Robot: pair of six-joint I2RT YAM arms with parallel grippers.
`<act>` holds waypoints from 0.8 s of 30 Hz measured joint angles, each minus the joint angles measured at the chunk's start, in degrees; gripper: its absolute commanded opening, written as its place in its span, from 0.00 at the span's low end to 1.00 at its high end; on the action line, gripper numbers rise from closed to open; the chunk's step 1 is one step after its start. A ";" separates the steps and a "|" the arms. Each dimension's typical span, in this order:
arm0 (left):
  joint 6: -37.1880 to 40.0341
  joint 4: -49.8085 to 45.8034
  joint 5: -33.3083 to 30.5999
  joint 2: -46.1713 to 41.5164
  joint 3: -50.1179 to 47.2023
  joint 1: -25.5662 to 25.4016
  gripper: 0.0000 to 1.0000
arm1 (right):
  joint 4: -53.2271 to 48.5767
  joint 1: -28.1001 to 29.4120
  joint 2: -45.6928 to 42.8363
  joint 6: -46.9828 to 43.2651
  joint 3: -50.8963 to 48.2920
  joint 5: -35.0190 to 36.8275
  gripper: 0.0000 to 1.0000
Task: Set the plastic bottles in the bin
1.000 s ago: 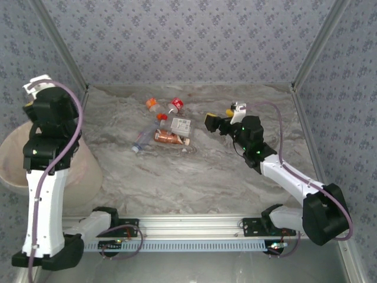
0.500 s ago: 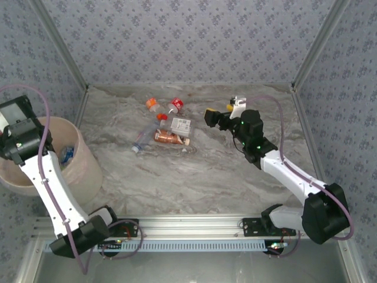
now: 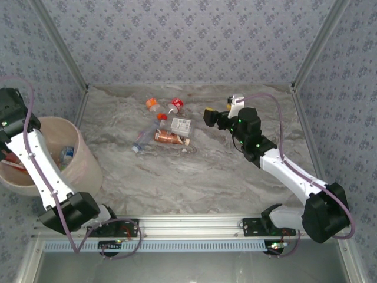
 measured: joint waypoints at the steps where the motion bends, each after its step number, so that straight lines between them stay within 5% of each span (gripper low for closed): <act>1: -0.17 0.02 0.11 -0.39 0.79 -0.74 0.97 | -0.09 0.00 0.00 -0.02 0.00 0.17 1.00; 10: -2.29 0.09 1.86 -2.38 4.22 -13.57 0.98 | -0.90 0.37 0.00 -0.39 0.00 2.54 1.00; 24: -6.75 8.48 14.36 -5.11 2.01 -35.19 0.98 | -4.31 0.48 -0.02 0.17 0.00 4.11 1.00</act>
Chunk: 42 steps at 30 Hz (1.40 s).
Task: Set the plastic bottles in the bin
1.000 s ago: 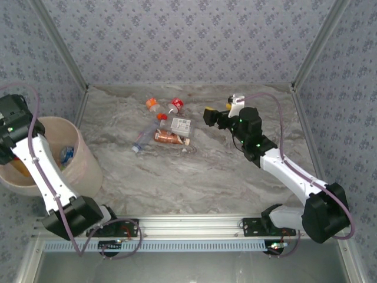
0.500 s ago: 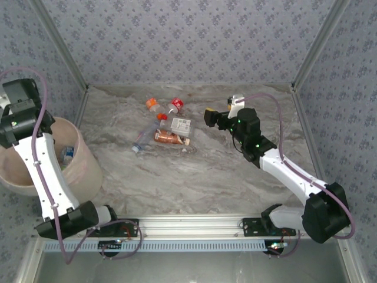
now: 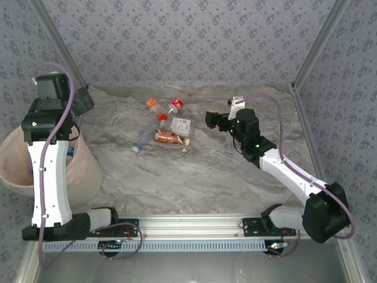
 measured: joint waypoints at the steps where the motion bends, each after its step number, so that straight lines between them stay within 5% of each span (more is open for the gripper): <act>1: -0.07 1.40 1.46 -0.04 -0.90 -2.23 0.98 | -0.24 -0.02 -0.02 0.28 0.00 0.09 1.00; 8: 2.03 10.32 12.57 3.61 -5.57 -13.22 0.98 | -1.81 -0.02 -1.95 1.18 -0.79 0.55 1.00; 16: 6.34 13.57 23.30 17.42 -7.54 -15.10 0.98 | -3.87 -0.02 -7.30 1.16 -4.22 2.25 1.00; 42: 11.63 9.62 23.10 47.17 -5.70 -12.74 0.83 | -7.50 -0.79 -15.45 1.18 -8.79 4.68 1.00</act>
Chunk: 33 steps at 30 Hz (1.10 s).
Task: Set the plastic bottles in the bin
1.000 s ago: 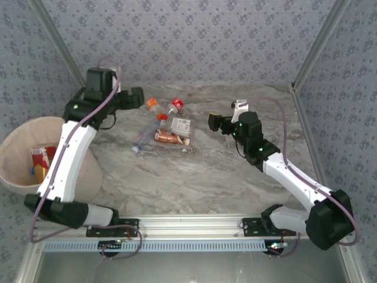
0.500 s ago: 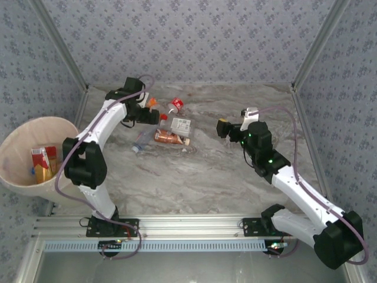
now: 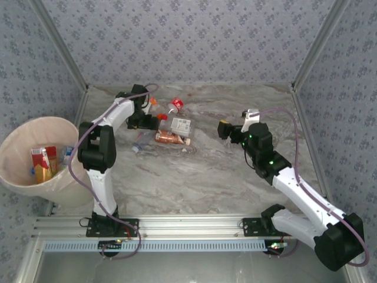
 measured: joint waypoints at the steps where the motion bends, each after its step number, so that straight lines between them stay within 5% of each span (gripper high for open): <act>1: -0.02 0.00 0.00 0.44 0.04 0.02 0.82 | 0.00 -0.07 -0.04 0.00 -0.07 0.13 1.00; 18: -5.16 1.99 -1.79 3.10 -2.34 2.32 0.85 | 0.02 -0.26 0.02 0.72 -0.61 0.33 1.00; 33: -5.14 4.13 -3.67 6.38 -1.44 0.48 0.67 | 0.00 -0.52 0.13 0.85 -0.61 0.33 1.00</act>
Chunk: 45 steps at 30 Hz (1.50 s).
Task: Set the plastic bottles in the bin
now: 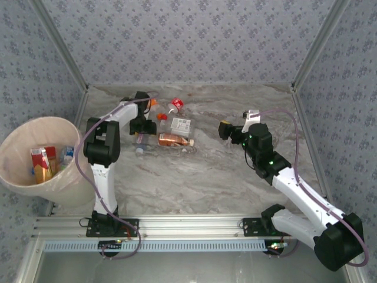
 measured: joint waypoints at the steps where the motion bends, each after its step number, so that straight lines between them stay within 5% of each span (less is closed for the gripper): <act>1: -0.04 0.24 -0.02 -0.11 -0.24 0.00 0.65 | 0.00 0.00 0.00 0.00 0.00 0.00 1.00; 16: 0.11 4.07 -0.28 -12.09 -5.09 -0.57 0.45 | 0.11 -0.11 0.87 0.00 0.00 -0.02 1.00; 34: -5.51 6.58 -2.82 -50.66 -4.00 -1.03 0.46 | 2.71 -0.11 2.67 0.02 0.00 -0.04 1.00; 45: -5.92 9.62 -8.85 -66.82 -3.34 1.20 0.47 | 3.78 -0.11 4.31 0.04 0.00 -0.66 1.00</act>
